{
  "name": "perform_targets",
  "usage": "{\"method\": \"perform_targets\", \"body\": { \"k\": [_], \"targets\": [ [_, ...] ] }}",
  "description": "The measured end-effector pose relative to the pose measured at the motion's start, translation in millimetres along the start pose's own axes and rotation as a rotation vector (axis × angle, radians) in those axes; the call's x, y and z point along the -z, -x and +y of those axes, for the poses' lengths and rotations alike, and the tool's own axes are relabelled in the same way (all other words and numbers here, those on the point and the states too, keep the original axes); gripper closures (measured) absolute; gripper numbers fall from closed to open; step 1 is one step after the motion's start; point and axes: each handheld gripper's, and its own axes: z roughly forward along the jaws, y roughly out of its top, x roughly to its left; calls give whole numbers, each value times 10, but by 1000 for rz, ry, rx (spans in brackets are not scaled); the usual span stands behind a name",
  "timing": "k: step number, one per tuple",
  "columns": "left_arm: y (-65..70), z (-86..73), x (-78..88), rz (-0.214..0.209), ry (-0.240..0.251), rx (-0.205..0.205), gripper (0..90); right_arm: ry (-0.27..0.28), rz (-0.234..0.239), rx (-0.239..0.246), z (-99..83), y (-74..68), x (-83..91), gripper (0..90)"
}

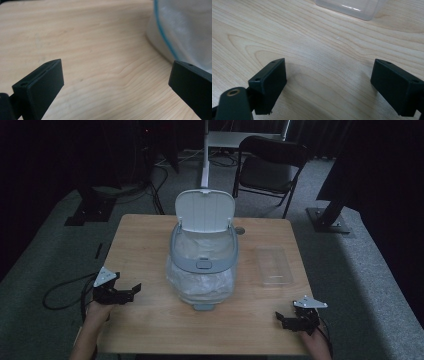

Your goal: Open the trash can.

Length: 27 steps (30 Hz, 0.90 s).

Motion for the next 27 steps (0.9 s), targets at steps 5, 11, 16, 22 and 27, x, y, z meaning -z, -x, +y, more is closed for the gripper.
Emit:
{"method": "perform_targets", "body": {
  "k": [5, 11, 16, 22, 27],
  "targets": [
    [-57, -85, -12, 32, -27, 15, 7, 0, 0, 0, 0, 0, 0, 125],
    [-140, -195, -16, 57, -38, 73, 7, 0, 0, -2, 0, 1, 1, 126],
    [-201, -298, -32, 89, -76, 109, 7, 0, 0, -2, 0, 1, 0, 126],
    [-234, -379, -51, 126, -122, 145, 7, 1, 1, -11, -1, 11, 3, 122],
    [-241, -427, -91, 157, -153, 145, 7, 16, 1, -19, -5, 19, 17, 127]
  ]
}}
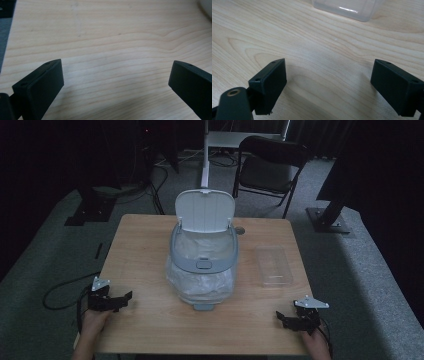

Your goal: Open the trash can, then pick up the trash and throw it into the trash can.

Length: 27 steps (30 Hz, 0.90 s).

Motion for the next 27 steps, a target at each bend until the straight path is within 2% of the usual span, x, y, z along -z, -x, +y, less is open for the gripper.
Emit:
{"method": "perform_targets", "body": {
  "k": [2, 8, 12, 14, 17, 18, 21, 22, 25, 27],
  "targets": [
    [-16, -21, -24, -10, -7, 9, 7, 13, -9, 5, 6, -2, 17, 130],
    [-21, -11, -60, 11, -41, 11, 7, 47, -7, -13, 56, 49, 89, 129],
    [2, -6, -70, 25, -55, -13, 8, 87, -22, -29, 148, 70, 162, 124],
    [5, -5, -72, 28, -56, -16, 7, 115, -8, -42, 202, 83, 200, 122],
    [52, 1, -93, 63, -82, -63, 7, 149, -7, -50, 288, 119, 232, 121],
    [70, 1, -102, 74, -85, -74, 7, 155, -5, -57, 317, 134, 239, 121],
    [78, 5, -106, 72, -86, -73, 7, 162, 8, -77, 379, 172, 246, 121],
    [79, 4, -106, 72, -86, -73, 7, 186, 22, -100, 443, 215, 248, 121],
    [81, 8, -110, 74, -87, -72, 7, 209, 27, -134, 525, 275, 227, 121],
    [82, 11, -113, 75, -87, -72, 7, 192, -17, -141, 593, 291, 197, 122]
  ]
}}
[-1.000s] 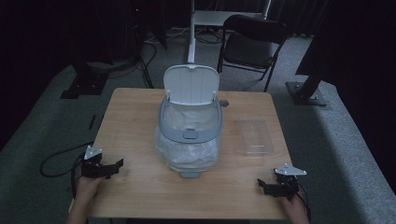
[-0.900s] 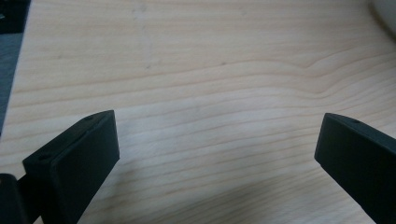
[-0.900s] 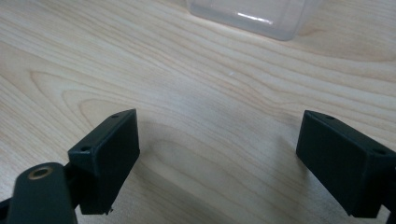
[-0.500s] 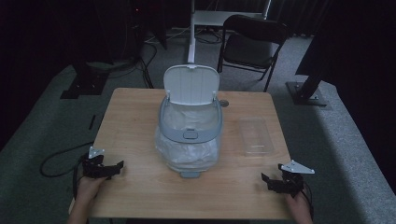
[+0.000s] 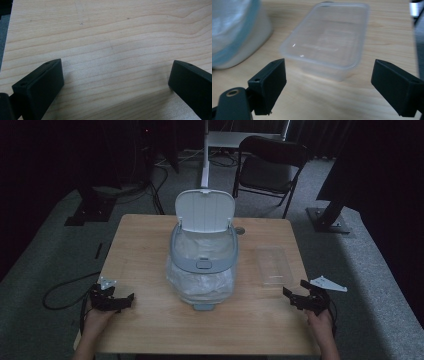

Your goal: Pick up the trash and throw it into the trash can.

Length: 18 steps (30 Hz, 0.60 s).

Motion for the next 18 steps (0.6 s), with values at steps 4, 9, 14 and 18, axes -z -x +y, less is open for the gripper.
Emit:
{"method": "perform_targets", "body": {
  "k": [4, 9, 14, 18],
  "targets": [
    [-2, 9, -7, 1, -1, -1, 7, -7, 18, 4, 109, 27, -77, 115],
    [6, 13, -13, 5, 2, 6, 7, -3, 37, -8, 257, 90, -185, 115],
    [16, 21, -20, 14, 0, 15, 7, 9, 43, -38, 426, 176, -294, 115],
    [22, 28, -26, 15, 1, 17, 7, 2, 48, -57, 550, 250, -388, 116]
  ]
}}
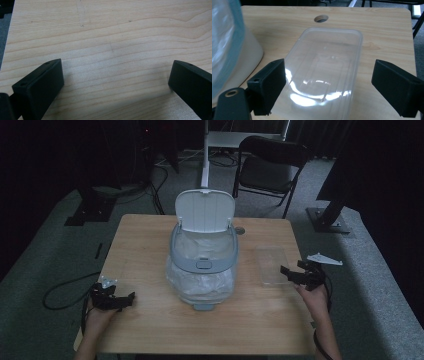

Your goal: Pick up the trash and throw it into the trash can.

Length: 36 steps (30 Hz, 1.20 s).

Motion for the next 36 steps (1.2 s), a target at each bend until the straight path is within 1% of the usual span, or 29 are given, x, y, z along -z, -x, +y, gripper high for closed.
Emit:
{"method": "perform_targets", "body": {
  "k": [2, 4, 5, 7, 8, 10, 12, 13, 16, 23, 25, 26, 29, 33, 34, 36],
  "targets": [
    [1, 2, -4, -2, 2, 0, 7, -16, -8, -14, 58, 42, -56, 116],
    [1, 5, -5, -2, 1, -2, 7, -32, -2, -29, 109, 94, -118, 117],
    [3, 5, -6, -1, 1, -2, 7, -39, -6, -36, 132, 118, -151, 117],
    [3, 5, -5, -1, 1, -2, 7, -54, -8, -38, 175, 158, -216, 117],
    [3, 5, -6, -2, 1, -2, 7, -54, -16, -36, 194, 174, -244, 117],
    [4, 4, -5, -3, 1, -4, 7, -56, -11, -50, 229, 215, -297, 117],
    [4, 4, -5, -4, 1, -4, 7, -59, -17, -60, 263, 245, -341, 125],
    [4, 4, -5, -4, 1, -4, 7, -62, -11, -69, 277, 261, -365, 126],
    [4, 4, -5, -4, 1, -4, 7, -78, -15, -80, 303, 298, -447, 133],
    [6, 4, -5, -7, 1, -9, 7, -116, -19, -140, 309, 429, -636, 152],
    [6, 5, -5, -7, 1, -9, 7, -125, -24, -147, 311, 446, -659, 158],
    [6, 5, -5, -8, 1, -10, 7, -138, -15, -152, 315, 467, -688, 209],
    [6, 5, -6, -8, 1, -11, 7, -174, 14, -160, 324, 498, -758, 241],
    [6, 5, -6, -9, 1, -11, 7, -205, 39, -168, 317, 521, -829, 352],
    [6, 5, -6, -9, 2, -11, 7, -222, 36, -156, 310, 523, -847, 361],
    [6, 5, -6, -9, 2, -11, 7, -223, 73, -166, 303, 539, -852, 420]
  ]
}}
